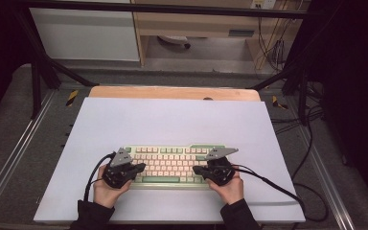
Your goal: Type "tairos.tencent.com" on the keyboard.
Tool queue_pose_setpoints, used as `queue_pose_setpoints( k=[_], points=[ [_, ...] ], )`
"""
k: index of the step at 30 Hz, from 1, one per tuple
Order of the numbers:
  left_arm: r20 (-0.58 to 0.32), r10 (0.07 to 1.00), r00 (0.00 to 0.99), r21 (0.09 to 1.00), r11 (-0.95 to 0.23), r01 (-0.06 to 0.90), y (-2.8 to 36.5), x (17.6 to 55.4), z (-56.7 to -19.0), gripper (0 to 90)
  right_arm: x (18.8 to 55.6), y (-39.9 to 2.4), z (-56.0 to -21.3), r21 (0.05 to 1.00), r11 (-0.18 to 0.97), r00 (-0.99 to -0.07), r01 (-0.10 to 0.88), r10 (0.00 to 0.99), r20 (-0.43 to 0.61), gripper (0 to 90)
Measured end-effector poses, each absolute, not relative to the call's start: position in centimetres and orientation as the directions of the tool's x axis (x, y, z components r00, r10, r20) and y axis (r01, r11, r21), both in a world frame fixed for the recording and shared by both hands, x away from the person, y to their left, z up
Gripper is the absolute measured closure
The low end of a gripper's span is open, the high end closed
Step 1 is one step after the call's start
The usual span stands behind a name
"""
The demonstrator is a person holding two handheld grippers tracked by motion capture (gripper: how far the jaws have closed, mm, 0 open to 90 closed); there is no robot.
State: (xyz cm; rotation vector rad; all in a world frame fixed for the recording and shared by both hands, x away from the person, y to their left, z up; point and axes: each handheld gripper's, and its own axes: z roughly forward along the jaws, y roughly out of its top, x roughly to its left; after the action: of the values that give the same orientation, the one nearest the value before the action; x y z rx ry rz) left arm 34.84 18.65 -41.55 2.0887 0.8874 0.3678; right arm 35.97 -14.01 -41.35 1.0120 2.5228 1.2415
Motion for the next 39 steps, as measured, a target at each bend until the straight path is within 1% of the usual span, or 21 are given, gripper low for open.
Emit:
queue_pose_setpoints(
  k=[20,32,39],
  points=[
    [-0.033,0.677,0.735,0.751,-0.469,0.465,17.0,34.9,-42.7,90.0,35.9,-14.4,-41.4,0.751,0.423,-0.757,0.506,0.635,0.153,90.0],
    [-0.03,0.676,0.737,0.748,-0.474,0.464,16.9,34.7,-42.9,90.0,35.8,-14.4,-41.3,0.753,0.422,-0.757,0.505,0.635,0.153,90.0],
    [-0.029,0.681,0.732,0.763,-0.458,0.457,17.8,34.4,-42.2,90.0,35.8,-14.4,-41.3,0.754,0.422,-0.758,0.502,0.635,0.15,90.0]
  ],
)
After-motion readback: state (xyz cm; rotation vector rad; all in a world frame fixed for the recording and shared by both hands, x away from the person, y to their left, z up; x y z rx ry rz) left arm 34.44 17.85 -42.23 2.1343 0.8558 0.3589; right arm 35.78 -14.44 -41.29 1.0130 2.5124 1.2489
